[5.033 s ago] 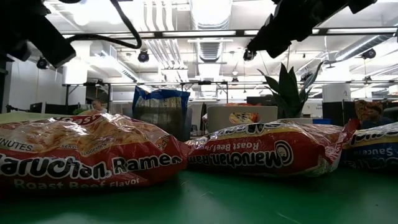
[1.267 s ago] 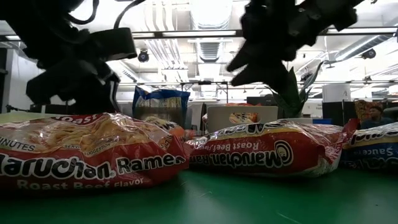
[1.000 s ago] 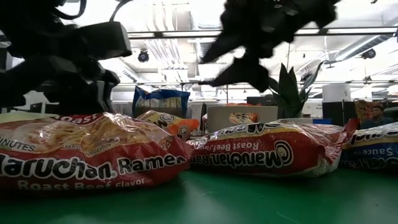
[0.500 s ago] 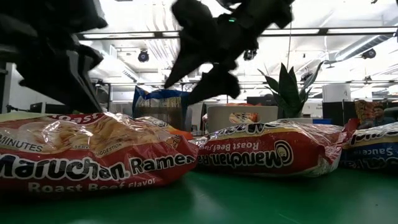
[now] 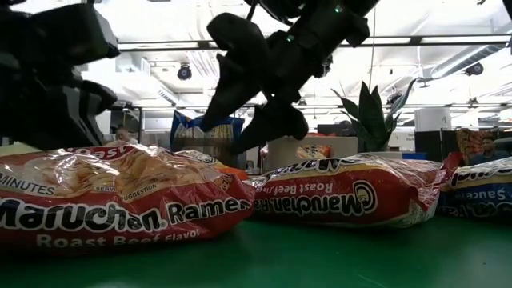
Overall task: Sort Maruchan noodles
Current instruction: Put the orange noodle pack into the gray bin
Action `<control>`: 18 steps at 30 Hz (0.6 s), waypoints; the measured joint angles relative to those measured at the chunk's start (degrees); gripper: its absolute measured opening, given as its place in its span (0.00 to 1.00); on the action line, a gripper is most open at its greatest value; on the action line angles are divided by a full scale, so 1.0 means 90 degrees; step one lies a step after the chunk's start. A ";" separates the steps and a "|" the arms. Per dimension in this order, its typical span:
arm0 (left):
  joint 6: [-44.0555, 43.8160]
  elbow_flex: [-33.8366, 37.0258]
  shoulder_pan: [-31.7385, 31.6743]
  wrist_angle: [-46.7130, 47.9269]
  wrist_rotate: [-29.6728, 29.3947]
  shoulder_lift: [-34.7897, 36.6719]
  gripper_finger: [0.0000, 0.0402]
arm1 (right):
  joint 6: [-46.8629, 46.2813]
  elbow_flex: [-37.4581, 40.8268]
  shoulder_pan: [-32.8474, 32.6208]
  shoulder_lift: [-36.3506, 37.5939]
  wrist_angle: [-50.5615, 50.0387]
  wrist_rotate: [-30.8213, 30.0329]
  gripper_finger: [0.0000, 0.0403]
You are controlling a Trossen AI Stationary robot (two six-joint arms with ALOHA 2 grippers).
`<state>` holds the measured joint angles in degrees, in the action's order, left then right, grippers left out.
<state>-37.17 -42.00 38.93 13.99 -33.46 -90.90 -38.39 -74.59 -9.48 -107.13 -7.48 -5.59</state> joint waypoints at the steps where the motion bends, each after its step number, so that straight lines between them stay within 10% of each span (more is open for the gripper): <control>1: -0.0035 0.0063 0.0005 0.0014 0.0010 0.0000 0.00 | -0.0075 0.0005 -0.0001 0.0000 0.0004 0.0007 0.71; 18: -0.0609 0.0648 0.0048 -0.0878 -0.0081 -0.0212 0.00 | -0.0285 0.0044 -0.0113 -0.0002 0.0265 0.0001 0.73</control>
<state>-42.65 -36.17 39.37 6.09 -34.19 -92.81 -40.95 -74.19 -10.50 -107.15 -5.09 -5.58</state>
